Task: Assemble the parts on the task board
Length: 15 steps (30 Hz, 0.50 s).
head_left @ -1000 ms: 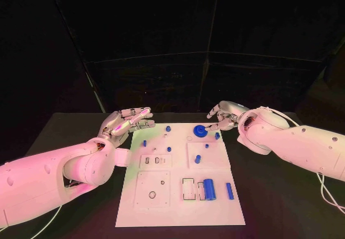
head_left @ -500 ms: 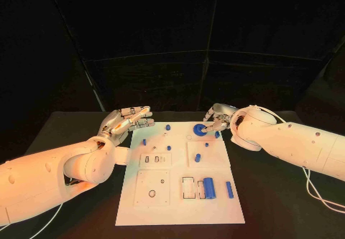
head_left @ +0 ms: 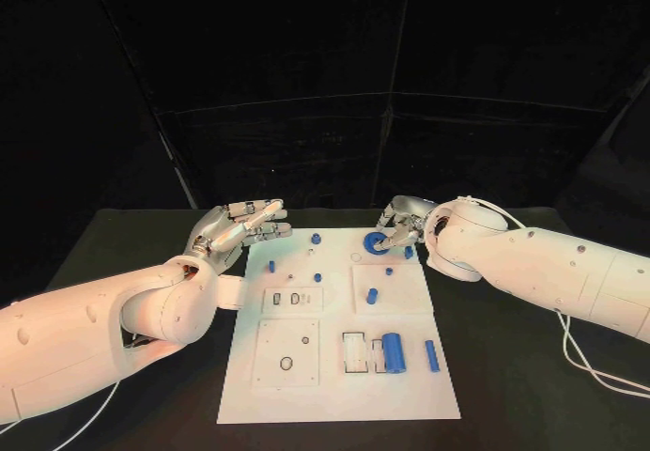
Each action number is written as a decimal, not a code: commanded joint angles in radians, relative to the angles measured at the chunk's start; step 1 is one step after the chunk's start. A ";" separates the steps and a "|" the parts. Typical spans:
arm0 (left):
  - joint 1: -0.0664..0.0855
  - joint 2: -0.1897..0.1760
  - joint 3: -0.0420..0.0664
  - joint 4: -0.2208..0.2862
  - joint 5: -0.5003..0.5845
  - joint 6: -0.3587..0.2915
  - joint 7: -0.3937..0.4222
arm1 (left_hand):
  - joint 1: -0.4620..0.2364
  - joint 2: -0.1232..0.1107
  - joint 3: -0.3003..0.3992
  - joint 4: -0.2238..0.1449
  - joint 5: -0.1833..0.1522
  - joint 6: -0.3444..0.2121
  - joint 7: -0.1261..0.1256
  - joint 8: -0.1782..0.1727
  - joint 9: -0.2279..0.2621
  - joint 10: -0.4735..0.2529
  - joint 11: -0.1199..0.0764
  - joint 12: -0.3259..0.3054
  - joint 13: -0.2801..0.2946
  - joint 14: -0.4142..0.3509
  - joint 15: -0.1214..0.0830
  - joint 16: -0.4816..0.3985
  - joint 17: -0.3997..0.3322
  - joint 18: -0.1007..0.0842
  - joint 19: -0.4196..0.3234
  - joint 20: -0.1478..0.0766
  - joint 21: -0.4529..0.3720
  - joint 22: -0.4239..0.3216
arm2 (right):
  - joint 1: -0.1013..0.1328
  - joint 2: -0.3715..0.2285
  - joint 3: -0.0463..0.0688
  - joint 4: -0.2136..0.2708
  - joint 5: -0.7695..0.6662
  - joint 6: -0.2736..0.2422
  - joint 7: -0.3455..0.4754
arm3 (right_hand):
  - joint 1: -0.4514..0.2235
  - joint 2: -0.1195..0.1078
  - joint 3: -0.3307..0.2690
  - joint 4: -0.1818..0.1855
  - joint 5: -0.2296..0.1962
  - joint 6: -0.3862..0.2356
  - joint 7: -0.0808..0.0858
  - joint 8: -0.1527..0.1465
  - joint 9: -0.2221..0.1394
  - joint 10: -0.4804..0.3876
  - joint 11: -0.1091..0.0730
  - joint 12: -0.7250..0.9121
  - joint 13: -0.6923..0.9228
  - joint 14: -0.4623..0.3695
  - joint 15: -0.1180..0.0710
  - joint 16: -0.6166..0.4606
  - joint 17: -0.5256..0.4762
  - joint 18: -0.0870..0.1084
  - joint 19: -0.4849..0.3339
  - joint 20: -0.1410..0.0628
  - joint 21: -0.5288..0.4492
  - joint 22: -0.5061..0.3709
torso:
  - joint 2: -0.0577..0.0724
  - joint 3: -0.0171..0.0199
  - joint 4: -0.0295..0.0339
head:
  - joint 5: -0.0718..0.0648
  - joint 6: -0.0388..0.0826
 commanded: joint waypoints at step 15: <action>0.002 0.003 0.001 -0.001 -0.002 0.018 -0.001 | -0.001 0.006 0.001 -0.008 -0.003 0.000 0.036 -0.006 -0.001 -0.002 0.003 -0.004 0.000 -0.001 0.004 -0.004 -0.002 0.012 0.003 0.003 -0.001 -0.002 | 0.000 0.024 0.000 -0.025 -0.035 0.045 -0.009 | 0.036 0.019 0.024 -0.036 -0.038 0.001 -0.004 0.018 -0.001 0.003 -0.001 0.002 0.107 0.095 0.006 0.006 0.214 -0.019 0.004 -0.003 0.007 0.005 | 0.001 0.0008 0.0001 | 0.001 -0.007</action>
